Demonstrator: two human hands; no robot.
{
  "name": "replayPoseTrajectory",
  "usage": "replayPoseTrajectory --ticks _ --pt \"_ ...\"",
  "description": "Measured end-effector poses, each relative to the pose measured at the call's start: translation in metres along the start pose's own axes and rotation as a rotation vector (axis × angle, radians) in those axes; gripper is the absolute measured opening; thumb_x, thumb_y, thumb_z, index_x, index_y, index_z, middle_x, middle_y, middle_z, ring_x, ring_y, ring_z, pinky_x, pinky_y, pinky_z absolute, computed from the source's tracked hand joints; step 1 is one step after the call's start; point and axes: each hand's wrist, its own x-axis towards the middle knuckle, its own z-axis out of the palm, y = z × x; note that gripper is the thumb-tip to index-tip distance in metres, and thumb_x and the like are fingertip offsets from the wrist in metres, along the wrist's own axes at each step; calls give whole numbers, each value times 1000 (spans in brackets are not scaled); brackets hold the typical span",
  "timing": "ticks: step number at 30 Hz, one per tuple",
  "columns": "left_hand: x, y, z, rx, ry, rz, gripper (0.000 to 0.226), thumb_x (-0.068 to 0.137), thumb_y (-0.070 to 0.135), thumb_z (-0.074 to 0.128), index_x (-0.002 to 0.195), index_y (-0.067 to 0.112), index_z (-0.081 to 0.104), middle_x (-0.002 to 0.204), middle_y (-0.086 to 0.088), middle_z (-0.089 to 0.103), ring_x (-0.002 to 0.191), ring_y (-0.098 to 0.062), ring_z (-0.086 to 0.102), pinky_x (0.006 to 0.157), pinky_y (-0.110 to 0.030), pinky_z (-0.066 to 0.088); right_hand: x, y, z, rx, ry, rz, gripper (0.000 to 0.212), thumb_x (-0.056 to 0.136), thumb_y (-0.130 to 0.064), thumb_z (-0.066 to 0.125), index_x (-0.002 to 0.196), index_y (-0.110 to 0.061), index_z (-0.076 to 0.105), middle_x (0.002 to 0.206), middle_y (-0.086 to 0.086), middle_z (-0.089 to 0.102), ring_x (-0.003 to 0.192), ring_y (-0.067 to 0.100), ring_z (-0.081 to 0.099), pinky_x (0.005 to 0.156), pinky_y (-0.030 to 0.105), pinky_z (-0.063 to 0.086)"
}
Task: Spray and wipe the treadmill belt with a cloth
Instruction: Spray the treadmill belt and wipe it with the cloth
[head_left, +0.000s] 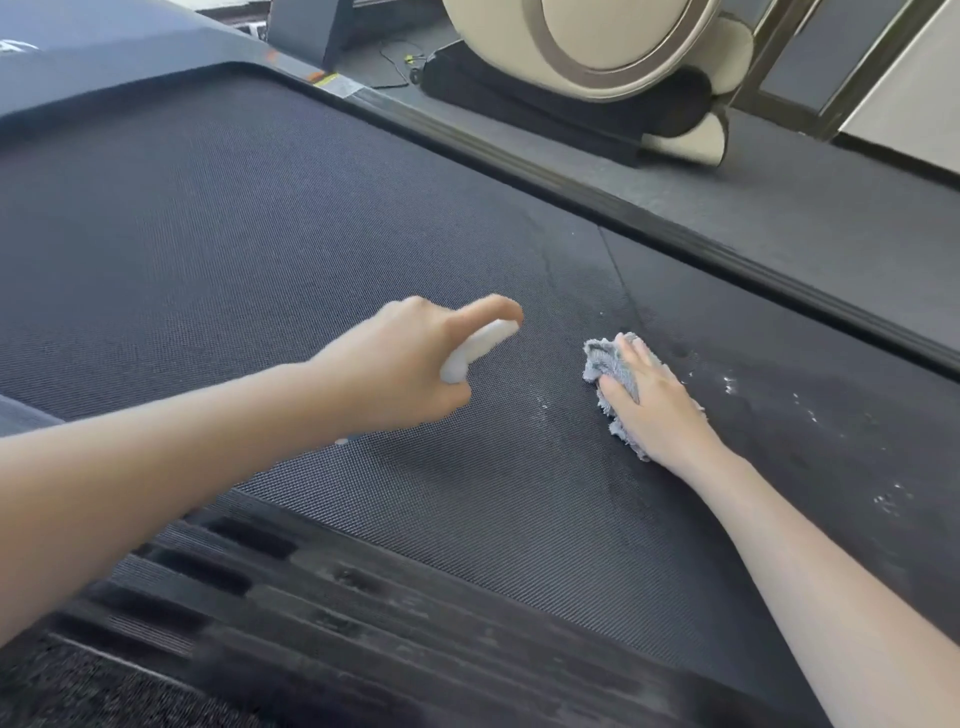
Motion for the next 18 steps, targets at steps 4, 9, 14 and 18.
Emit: replayPoseTrajectory --ticks 4,9,14,18 --pt "8 11 19 7 66 -24 59 75 14 54 125 39 35 72 5 58 61 -22 52 65 -37 51 -11 20 -5 52 16 102 58 99 -42 36 151 -30 13 159 -13 4 147 14 1 117 33 3" --pt "15 11 12 37 48 -32 55 75 13 51 122 36 34 69 3 55 62 -28 53 65 -43 53 -19 27 -9 58 20 123 57 100 -39 35 151 -29 13 158 -13 4 146 13 2 116 32 3" --pt "16 6 -1 84 99 -80 62 75 12 56 127 38 35 64 8 50 64 -26 50 66 -38 51 -21 23 -8 53 38 108 56 101 -36 35 151 -25 14 158 -11 7 146 11 3 115 30 4" --pt "11 4 -13 103 113 -94 62 73 13 56 126 40 37 65 6 51 64 -29 51 66 -40 52 -21 22 -7 52 50 125 55 101 -36 35 151 -25 15 158 -12 7 146 11 3 115 30 5"
